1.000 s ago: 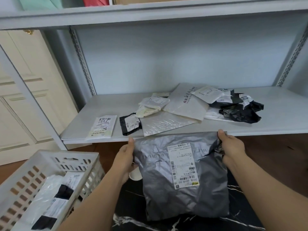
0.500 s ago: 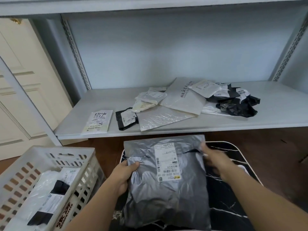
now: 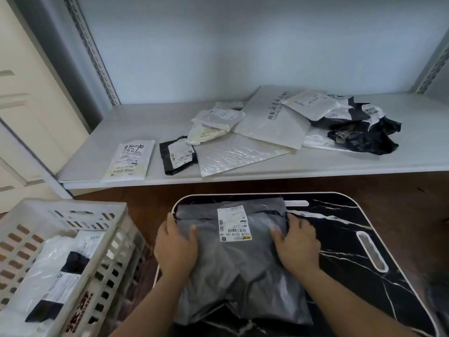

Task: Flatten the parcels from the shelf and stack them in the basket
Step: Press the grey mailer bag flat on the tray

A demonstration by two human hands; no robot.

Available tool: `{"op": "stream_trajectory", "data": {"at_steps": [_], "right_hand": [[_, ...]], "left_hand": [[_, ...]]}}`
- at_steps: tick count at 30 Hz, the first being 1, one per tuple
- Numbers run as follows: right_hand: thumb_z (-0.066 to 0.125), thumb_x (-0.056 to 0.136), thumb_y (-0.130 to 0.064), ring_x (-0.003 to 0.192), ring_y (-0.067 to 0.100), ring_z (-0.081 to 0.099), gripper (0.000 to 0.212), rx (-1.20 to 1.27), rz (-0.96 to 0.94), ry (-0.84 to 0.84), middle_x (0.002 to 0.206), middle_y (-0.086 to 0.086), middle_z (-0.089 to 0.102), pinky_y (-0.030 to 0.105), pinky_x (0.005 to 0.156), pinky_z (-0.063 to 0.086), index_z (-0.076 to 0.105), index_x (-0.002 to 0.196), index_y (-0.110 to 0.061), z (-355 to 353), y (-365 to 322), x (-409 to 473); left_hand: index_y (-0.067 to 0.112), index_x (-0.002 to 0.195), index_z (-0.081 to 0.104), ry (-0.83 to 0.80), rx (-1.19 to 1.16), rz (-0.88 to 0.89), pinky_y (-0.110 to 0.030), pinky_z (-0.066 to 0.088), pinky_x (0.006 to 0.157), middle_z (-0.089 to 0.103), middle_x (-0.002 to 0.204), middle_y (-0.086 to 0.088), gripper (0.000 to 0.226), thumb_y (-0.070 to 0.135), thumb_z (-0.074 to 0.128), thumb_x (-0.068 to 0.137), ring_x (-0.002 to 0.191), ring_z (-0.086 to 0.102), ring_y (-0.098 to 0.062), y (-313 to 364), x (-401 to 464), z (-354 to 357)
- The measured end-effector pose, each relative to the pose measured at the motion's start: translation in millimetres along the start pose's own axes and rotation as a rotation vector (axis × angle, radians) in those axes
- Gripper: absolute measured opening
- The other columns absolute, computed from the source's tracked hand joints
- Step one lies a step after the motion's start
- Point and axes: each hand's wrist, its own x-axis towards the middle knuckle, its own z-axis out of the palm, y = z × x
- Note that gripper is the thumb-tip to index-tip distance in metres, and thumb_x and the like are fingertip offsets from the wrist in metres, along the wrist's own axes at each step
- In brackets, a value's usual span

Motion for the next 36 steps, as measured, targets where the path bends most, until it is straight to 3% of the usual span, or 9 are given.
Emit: {"op": "stream_trajectory", "data": {"at_steps": [4,6,8,11,17,20,22,26,36], "right_hand": [[0.011,0.095,-0.063,0.145,0.032,0.024,0.068,-0.186,-0.422,0.025,0.153,0.009,0.037,0.055,0.113,0.023,0.048,0.141,-0.027,30.5,-25.0,-11.1],[-0.006,0.092,-0.066,0.148,0.032,-0.002,0.074,-0.234,-0.481,-0.072,0.161,0.005,0.009,0.055,0.114,0.000,0.026,0.150,-0.031,49.2,-28.4,-13.3],[0.000,0.094,-0.066,0.148,0.032,-0.007,0.068,-0.283,-0.494,-0.077,0.161,0.004,0.001,0.056,0.112,-0.003,0.016,0.151,-0.033,59.9,-20.9,-16.3],[0.017,0.096,-0.064,0.145,0.034,0.021,0.063,-0.388,-0.509,-0.113,0.157,0.008,0.029,0.062,0.105,0.018,0.034,0.147,-0.031,72.3,-1.9,-20.0],[0.015,0.096,-0.061,0.144,0.037,0.024,0.066,-0.401,-0.542,-0.032,0.154,0.013,0.033,0.065,0.107,0.018,0.045,0.142,-0.026,74.7,-5.6,-11.4],[0.023,0.096,-0.057,0.146,0.036,0.017,0.060,-0.367,-0.586,0.032,0.158,0.014,0.024,0.062,0.110,0.016,0.036,0.146,-0.027,68.4,-19.8,-2.1],[0.017,0.098,-0.057,0.147,0.036,0.014,0.060,-0.364,-0.619,0.053,0.159,0.013,0.021,0.060,0.110,0.016,0.034,0.148,-0.028,70.7,-21.3,5.1],[0.015,0.097,-0.061,0.148,0.036,0.011,0.063,-0.364,-0.615,-0.009,0.161,0.010,0.014,0.060,0.109,0.017,0.032,0.150,-0.031,86.1,-8.2,5.3],[0.028,0.095,-0.060,0.148,0.036,0.009,0.064,-0.377,-0.611,0.037,0.161,0.012,0.011,0.063,0.109,0.015,0.026,0.152,-0.030,101.5,-1.0,6.6]], "left_hand": [[0.042,0.151,0.005,-0.129,0.354,0.373,-0.046,-0.008,0.117,-0.006,0.160,0.002,0.059,0.059,0.004,0.094,0.148,-0.011,-0.026,10.3,-19.6,37.4],[0.042,0.150,0.004,-0.116,0.452,0.484,-0.051,-0.011,0.114,-0.008,0.158,0.003,0.061,0.057,-0.002,0.091,0.147,-0.013,-0.029,4.9,-25.6,54.9],[0.042,0.150,0.015,-0.120,0.508,0.515,-0.054,-0.003,0.113,0.007,0.159,-0.001,0.057,0.054,0.008,0.095,0.147,-0.003,-0.031,-10.0,-27.5,64.7],[0.034,0.148,0.032,-0.144,0.538,0.576,-0.058,0.010,0.111,0.026,0.156,-0.008,0.058,0.053,0.029,0.093,0.145,0.014,-0.033,-34.3,-30.5,76.0],[0.033,0.144,0.039,-0.113,0.552,0.604,-0.060,0.016,0.109,0.037,0.151,-0.010,0.056,0.053,0.031,0.093,0.146,0.009,-0.031,-32.5,-22.8,83.2],[0.034,0.145,0.037,-0.080,0.516,0.603,-0.061,0.016,0.109,0.033,0.154,-0.007,0.054,0.050,0.029,0.094,0.146,0.015,-0.032,-25.1,-13.1,78.9],[0.034,0.147,0.033,-0.067,0.525,0.617,-0.064,0.015,0.109,0.026,0.156,-0.005,0.054,0.049,0.027,0.096,0.145,0.017,-0.034,-23.0,-9.2,77.8],[0.034,0.145,0.037,-0.110,0.525,0.628,-0.068,0.017,0.107,0.029,0.156,-0.005,0.054,0.049,0.031,0.093,0.145,0.020,-0.036,-27.8,-11.3,82.5],[0.035,0.145,0.039,-0.095,0.551,0.617,-0.069,0.013,0.109,0.024,0.158,-0.006,0.055,0.046,0.034,0.091,0.145,0.017,-0.036,-29.1,-10.9,92.1]]}}
